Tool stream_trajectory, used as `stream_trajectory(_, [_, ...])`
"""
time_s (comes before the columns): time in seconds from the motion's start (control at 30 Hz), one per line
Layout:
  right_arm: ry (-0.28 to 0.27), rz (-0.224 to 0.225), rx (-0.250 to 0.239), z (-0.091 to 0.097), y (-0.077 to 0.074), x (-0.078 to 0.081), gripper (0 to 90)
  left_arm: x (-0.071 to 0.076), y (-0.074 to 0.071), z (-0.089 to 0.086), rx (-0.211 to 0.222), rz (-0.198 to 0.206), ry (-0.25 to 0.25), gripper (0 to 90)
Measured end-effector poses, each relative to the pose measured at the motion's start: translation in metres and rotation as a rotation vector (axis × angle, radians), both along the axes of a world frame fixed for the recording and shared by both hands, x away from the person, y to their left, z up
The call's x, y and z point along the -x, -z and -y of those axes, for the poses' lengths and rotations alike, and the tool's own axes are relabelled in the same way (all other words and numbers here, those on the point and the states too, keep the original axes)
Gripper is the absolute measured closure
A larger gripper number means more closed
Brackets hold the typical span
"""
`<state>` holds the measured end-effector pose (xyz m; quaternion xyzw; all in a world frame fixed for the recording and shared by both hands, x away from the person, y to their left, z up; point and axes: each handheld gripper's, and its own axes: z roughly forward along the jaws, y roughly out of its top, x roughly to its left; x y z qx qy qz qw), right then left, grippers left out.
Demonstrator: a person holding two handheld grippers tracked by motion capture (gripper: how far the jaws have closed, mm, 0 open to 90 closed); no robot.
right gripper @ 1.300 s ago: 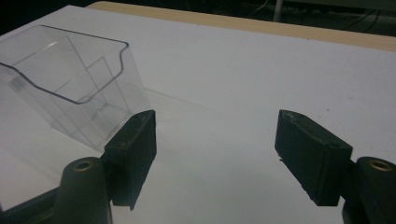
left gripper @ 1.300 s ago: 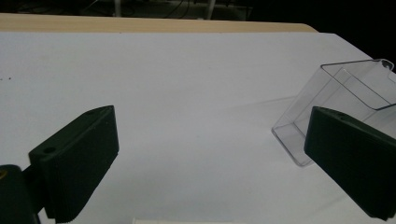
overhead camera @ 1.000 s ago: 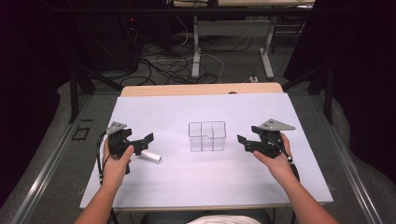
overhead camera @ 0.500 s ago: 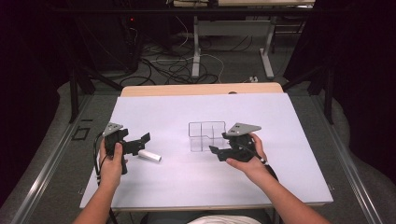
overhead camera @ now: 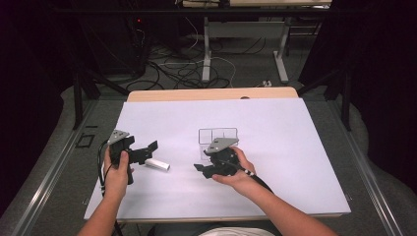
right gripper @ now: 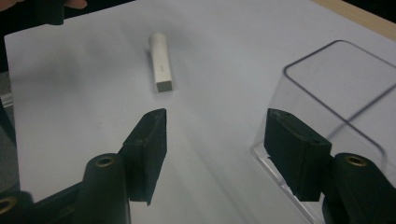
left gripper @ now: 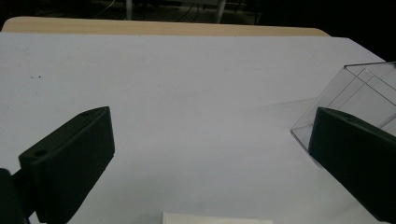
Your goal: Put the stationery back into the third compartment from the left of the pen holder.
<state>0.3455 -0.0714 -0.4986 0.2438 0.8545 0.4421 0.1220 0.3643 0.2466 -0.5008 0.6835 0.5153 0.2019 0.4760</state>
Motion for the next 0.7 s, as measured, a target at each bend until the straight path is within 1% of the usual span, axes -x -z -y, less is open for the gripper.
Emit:
stream_trajectory(0.07, [-0.032,0.003,0.018,-0.009,0.005,0.0,39.1,0.0,0.0,0.0,0.003,-0.003,-0.001,0.2])
stream_trajectory(0.1, [-0.032,0.003,0.018,-0.009,0.005,0.0,39.1,0.0,0.0,0.0,0.003,-0.003,-0.001,0.2])
stream_trajectory(0.13, [-0.052,0.001,0.036,-0.014,0.007,0.0,39.1,0.0,0.0,-0.001,0.003,-0.001,-0.002,0.2])
stream_trajectory(0.17, [-0.056,-0.003,0.05,-0.019,0.01,0.0,39.1,0.0,0.0,-0.001,0.002,-0.002,-0.001,0.2])
stream_trajectory(0.2, [-0.059,-0.021,0.054,-0.024,0.014,-0.002,40.7,0.0,0.0,-0.001,0.0,-0.002,0.0,0.2])
stream_trajectory(0.23, [-0.059,-0.021,0.054,-0.024,0.014,-0.002,40.7,0.0,0.0,-0.002,-0.002,-0.002,-0.001,0.2])
stream_trajectory(0.3, [-0.081,-0.036,0.038,-0.034,0.02,-0.006,43.7,0.0,0.0,-0.003,-0.002,-0.003,-0.001,0.2])
stream_trajectory(0.37, [-0.09,-0.031,0.031,-0.036,0.022,-0.008,44.2,-0.001,0.0,-0.005,0.0,0.001,-0.007,0.2])
stream_trajectory(0.4, [-0.097,-0.037,0.01,-0.042,0.026,-0.011,45.2,-0.001,-0.001,-0.006,-0.001,-0.003,-0.009,0.2])
stream_trajectory(0.43, [-0.097,-0.037,0.01,-0.042,0.026,-0.011,45.2,-0.001,0.0,-0.007,0.001,-0.002,-0.012,0.2])
stream_trajectory(0.47, [-0.101,-0.035,-0.003,-0.047,0.03,-0.014,45.4,-0.001,0.0,-0.008,0.001,-0.005,-0.013,0.2])
stream_trajectory(0.53, [-0.11,-0.035,-0.008,-0.049,0.032,-0.017,45.6,-0.002,0.001,-0.008,0.004,-0.004,-0.017,0.2])
stream_trajectory(0.57, [-0.115,-0.03,-0.016,-0.054,0.036,-0.018,46.2,-0.002,0.001,-0.008,0.003,-0.006,-0.015,0.2])
stream_trajectory(0.6, [-0.115,-0.03,-0.016,-0.054,0.036,-0.018,46.2,-0.002,0.001,-0.008,0.002,-0.006,-0.014,0.2])
stream_trajectory(0.7, [-0.123,-0.029,-0.015,-0.062,0.04,-0.02,47.4,-0.002,0.001,-0.008,0.001,-0.005,-0.011,0.2])
